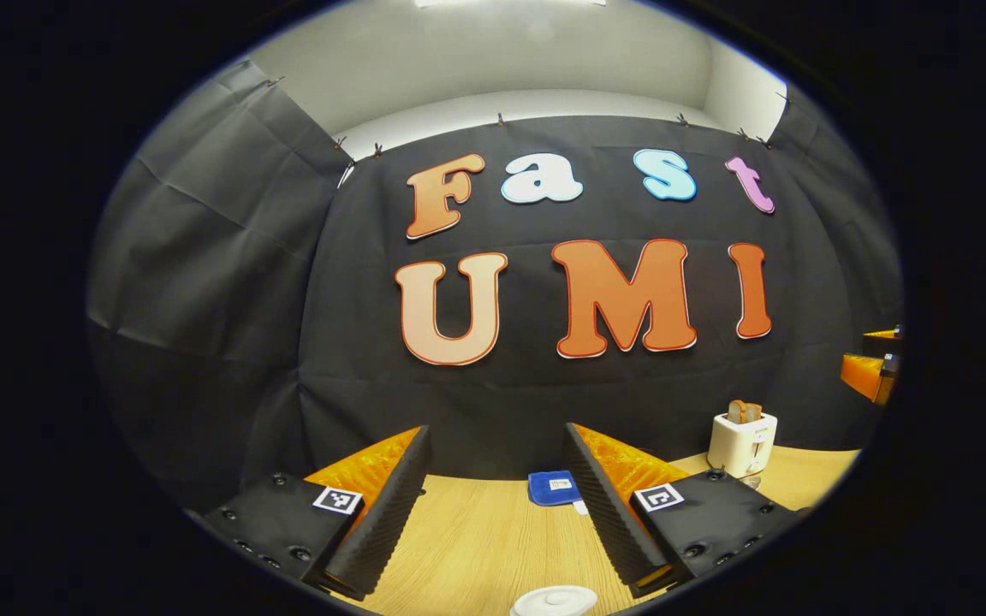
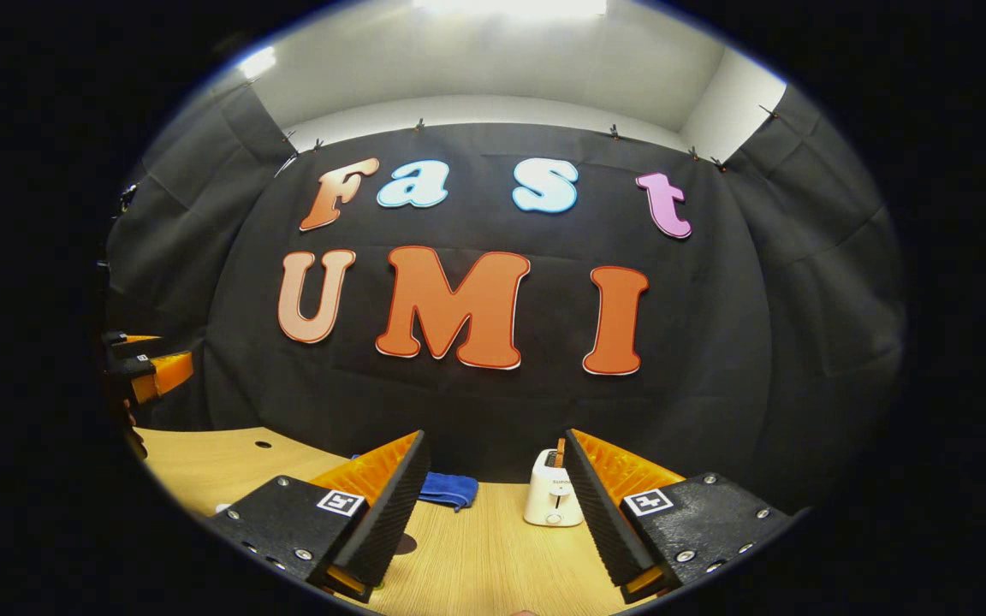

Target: Open the teacup lid with one hand, grasp the water bottle and pour water into the teacup with the other hand; after pouring, place the water bottle on the coaster and then close the teacup lid.

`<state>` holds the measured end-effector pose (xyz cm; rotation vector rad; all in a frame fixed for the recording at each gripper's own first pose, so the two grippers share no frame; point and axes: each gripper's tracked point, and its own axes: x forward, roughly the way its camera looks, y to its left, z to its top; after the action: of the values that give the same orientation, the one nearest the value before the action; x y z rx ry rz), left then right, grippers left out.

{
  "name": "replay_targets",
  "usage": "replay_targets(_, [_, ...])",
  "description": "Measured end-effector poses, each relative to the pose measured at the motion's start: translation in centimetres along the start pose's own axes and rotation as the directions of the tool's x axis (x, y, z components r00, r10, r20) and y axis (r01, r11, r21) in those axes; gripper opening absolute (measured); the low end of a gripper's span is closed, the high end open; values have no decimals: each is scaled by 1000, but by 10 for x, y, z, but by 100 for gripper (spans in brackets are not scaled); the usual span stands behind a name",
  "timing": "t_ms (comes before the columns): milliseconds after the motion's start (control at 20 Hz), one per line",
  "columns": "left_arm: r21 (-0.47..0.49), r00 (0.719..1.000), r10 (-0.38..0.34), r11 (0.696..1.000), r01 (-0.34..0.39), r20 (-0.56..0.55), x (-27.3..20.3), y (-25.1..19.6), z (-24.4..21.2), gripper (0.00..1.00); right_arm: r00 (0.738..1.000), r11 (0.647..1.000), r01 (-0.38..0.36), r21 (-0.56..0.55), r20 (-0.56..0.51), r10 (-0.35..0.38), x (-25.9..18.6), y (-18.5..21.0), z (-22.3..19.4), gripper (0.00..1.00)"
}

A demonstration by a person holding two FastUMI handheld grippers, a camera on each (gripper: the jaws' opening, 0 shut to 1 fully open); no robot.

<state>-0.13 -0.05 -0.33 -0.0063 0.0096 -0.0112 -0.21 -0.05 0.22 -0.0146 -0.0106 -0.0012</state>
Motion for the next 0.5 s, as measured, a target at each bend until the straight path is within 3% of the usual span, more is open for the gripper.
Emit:
replay_targets(50, [-2, 1000, -2, 1000, 2, 1, -1, 0, 0, 96, 1000, 1000, -1, -3, 0, 1, -1, 0, 0, 94])
replay_targets(500, [-24, 999, -25, 999, 25, -27, -8, -2, -13, 100, 1000, 1000, -20, -5, -18, 20, -1, 7, -6, 95])
